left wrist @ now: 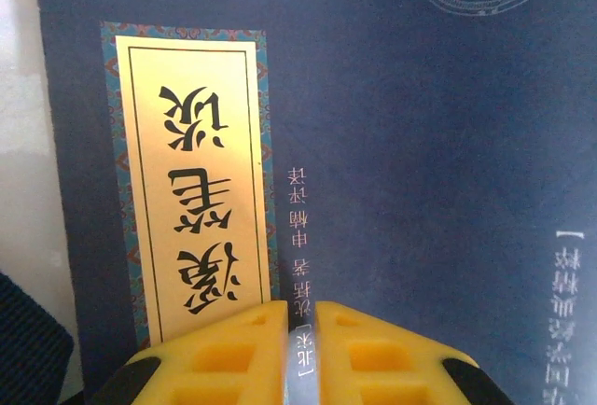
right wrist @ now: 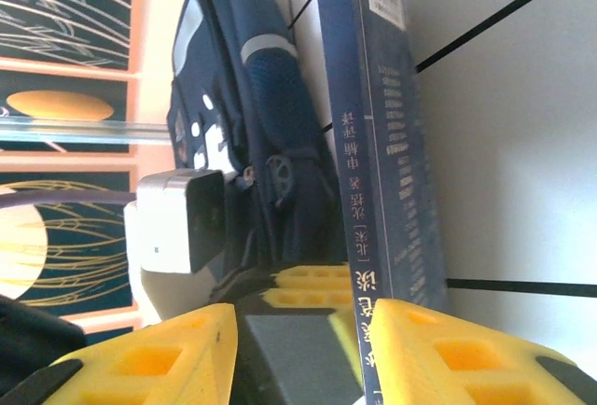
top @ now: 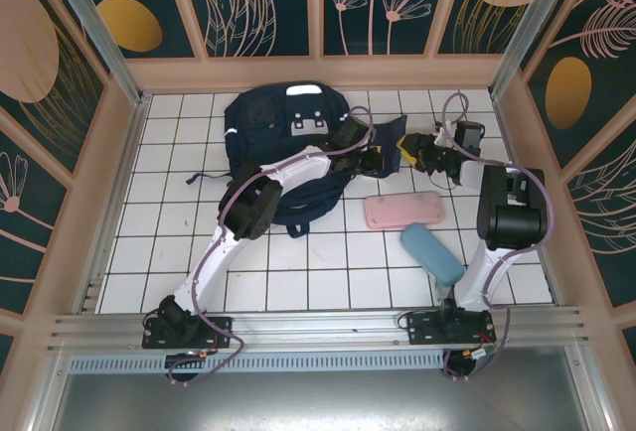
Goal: Pack the student bag
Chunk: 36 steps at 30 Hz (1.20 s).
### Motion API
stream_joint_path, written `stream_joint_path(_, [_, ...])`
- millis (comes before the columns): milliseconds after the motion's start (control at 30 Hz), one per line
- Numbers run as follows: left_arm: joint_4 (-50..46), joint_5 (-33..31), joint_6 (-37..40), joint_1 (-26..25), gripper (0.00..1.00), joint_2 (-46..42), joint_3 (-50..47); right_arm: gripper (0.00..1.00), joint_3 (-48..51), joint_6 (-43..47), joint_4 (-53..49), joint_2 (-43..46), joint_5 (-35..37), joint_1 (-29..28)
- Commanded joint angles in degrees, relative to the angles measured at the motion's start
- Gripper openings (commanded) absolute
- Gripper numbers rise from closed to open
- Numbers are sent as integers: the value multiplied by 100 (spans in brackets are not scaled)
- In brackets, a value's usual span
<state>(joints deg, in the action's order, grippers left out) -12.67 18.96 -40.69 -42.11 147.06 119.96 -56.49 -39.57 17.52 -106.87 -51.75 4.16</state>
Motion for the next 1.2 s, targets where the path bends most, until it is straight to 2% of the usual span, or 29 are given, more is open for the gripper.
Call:
stream_joint_path(0, [-175, 48, -42, 0, 16, 301, -86, 45, 70, -143, -472, -256, -435, -413])
stream_joint_path(267, [-164, 48, -45, 9, 16, 296, -116, 44, 2, -168, -519, -372, -322, -523])
stream_joint_path(433, [-157, 42, -46, 18, 16, 279, -155, 44, -305, 44, -886, -597, 23, -575])
stream_joint_path(700, [-106, 38, -53, 44, 16, 226, -288, 46, -863, 20, -765, -990, 177, -720])
stream_joint_path(967, [-73, 46, -53, 61, 16, 208, -322, 47, -910, 42, -849, -999, 1181, -777])
stream_joint_path(1167, [-61, 46, -62, 79, 16, 216, -333, 48, -605, -426, -430, -838, 1461, -899])
